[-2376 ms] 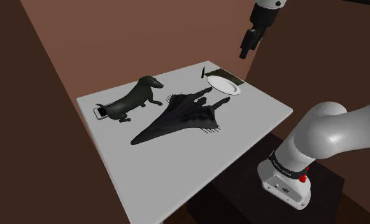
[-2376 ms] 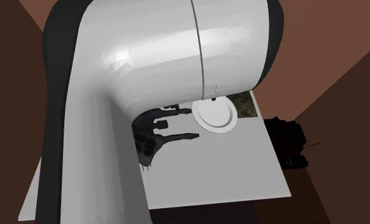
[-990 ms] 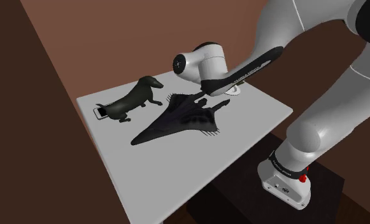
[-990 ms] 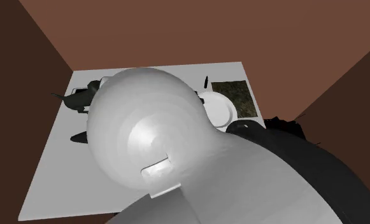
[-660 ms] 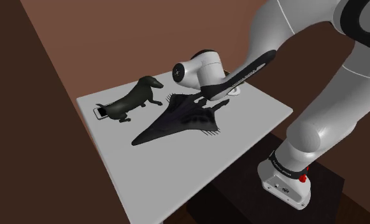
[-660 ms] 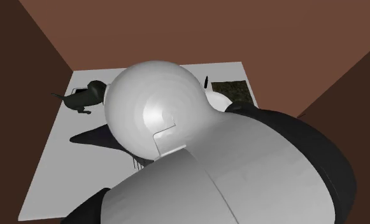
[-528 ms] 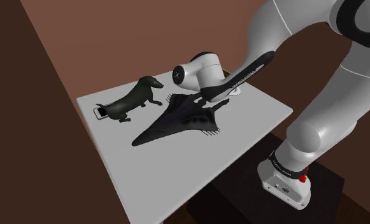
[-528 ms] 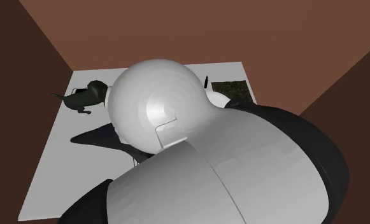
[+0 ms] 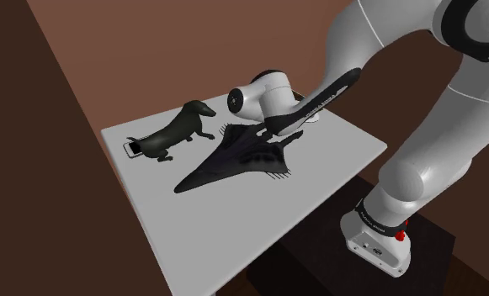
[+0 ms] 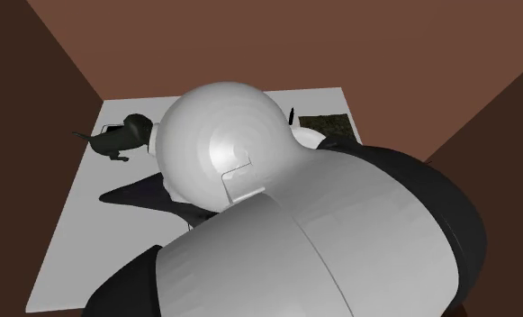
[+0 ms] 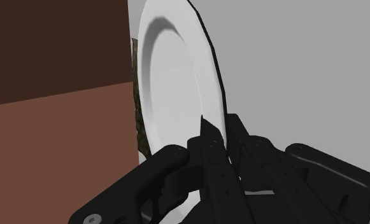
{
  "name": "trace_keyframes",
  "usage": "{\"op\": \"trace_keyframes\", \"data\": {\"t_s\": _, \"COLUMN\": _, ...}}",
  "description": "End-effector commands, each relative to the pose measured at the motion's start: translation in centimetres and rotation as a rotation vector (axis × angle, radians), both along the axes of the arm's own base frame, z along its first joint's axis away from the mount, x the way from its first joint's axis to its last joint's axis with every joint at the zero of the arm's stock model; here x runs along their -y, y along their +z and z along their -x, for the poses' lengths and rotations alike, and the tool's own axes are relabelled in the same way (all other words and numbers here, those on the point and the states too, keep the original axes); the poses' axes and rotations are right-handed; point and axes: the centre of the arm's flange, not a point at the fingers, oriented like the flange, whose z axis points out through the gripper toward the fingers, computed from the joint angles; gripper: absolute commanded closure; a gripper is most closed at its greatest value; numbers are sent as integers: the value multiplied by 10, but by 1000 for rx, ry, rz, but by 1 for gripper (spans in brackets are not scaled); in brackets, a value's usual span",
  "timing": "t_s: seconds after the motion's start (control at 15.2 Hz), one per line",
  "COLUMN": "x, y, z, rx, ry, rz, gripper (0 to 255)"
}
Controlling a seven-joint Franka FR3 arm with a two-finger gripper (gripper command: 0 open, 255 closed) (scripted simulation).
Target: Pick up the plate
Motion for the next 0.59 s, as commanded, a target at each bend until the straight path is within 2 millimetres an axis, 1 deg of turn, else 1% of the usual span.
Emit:
{"op": "trace_keyframes", "data": {"t_s": 0.0, "x": 0, "y": 0, "z": 0, "rx": 0, "ry": 0, "rz": 0, "gripper": 255}}
{"op": "trace_keyframes", "data": {"t_s": 0.13, "x": 0, "y": 0, "z": 1, "rx": 0, "ry": 0, "rz": 0, "gripper": 255}}
{"op": "trace_keyframes", "data": {"t_s": 0.53, "x": 0, "y": 32, "z": 1, "rx": 0, "ry": 0, "rz": 0, "gripper": 255}}
